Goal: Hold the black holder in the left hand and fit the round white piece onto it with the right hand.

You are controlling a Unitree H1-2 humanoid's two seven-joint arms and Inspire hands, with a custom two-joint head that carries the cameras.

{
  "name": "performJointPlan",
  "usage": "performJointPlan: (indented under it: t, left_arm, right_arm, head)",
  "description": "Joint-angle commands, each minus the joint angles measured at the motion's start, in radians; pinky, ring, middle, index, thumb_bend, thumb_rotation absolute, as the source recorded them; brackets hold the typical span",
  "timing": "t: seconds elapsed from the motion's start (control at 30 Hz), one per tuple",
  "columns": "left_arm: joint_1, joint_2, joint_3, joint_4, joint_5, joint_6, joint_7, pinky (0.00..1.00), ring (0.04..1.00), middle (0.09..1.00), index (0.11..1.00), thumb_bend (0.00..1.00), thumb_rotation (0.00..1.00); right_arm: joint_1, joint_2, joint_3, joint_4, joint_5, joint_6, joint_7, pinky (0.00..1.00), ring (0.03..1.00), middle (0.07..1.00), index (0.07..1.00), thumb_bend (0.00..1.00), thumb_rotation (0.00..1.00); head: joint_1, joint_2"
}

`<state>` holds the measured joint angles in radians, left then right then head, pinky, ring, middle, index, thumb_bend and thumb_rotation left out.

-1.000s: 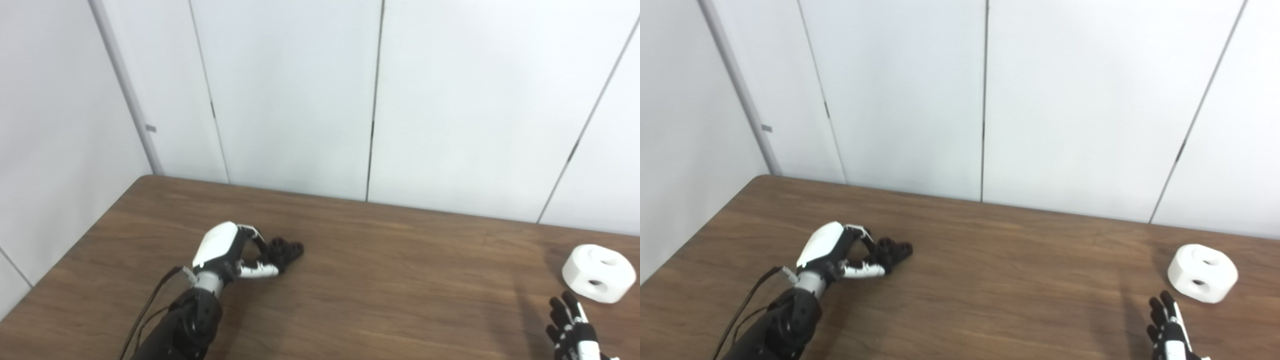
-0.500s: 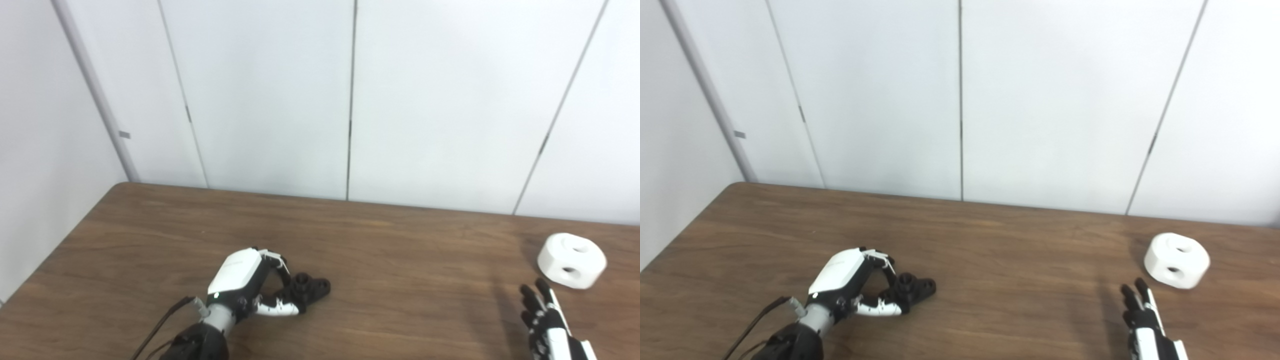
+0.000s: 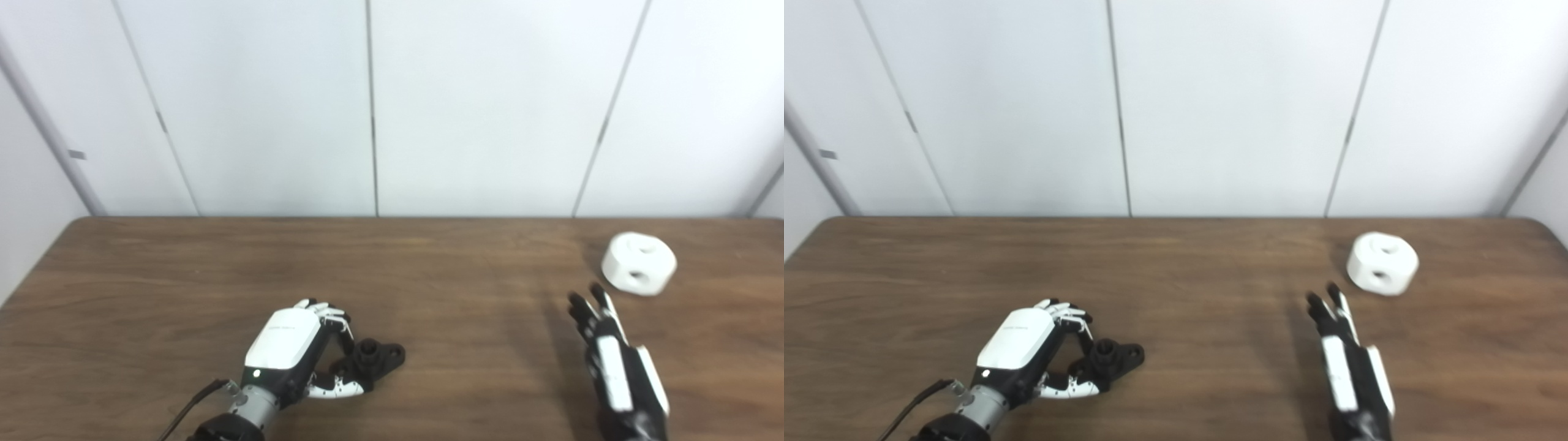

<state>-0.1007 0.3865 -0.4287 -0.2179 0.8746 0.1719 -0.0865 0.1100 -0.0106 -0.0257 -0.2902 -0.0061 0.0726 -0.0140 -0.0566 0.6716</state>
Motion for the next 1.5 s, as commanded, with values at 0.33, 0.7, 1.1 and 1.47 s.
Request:
performJointPlan:
  t: [0.33, 0.7, 1.1, 1.47]
  left_arm:
    - [0.096, -0.043, -0.033, -0.015, 0.088, -0.102, 0.063, 0.96, 0.856, 0.775, 0.485, 0.52, 0.05]
    - [0.131, -0.082, -0.039, -0.018, 0.134, -0.122, 0.079, 0.98, 0.86, 0.777, 0.486, 0.52, 0.05]
    - [0.133, -0.11, -0.03, 0.001, 0.145, -0.13, 0.091, 0.95, 0.853, 0.774, 0.486, 0.52, 0.05]
    - [0.125, -0.111, -0.026, 0.023, 0.146, -0.132, 0.102, 0.95, 0.854, 0.777, 0.486, 0.52, 0.05]
  right_arm:
    - [-0.05, 0.031, 0.015, -0.119, -0.04, 0.065, -0.024, 1.0, 0.925, 0.913, 1.0, 0.59, 0.95]
    - [-0.051, 0.005, -0.002, -0.162, -0.068, 0.137, -0.028, 1.0, 0.914, 0.912, 0.974, 0.61, 0.94]
    - [-0.058, -0.028, -0.053, -0.166, -0.085, 0.154, -0.048, 0.98, 0.911, 0.907, 0.926, 0.53, 0.68]
    - [-0.1, -0.158, -0.089, -0.192, -0.37, 0.268, -0.071, 0.95, 0.929, 0.896, 0.836, 0.75, 0.49]
  head:
    - [-0.04, 0.059]
    - [-0.067, 0.076]
    - [-0.085, 0.061]
    - [-0.134, 0.015]
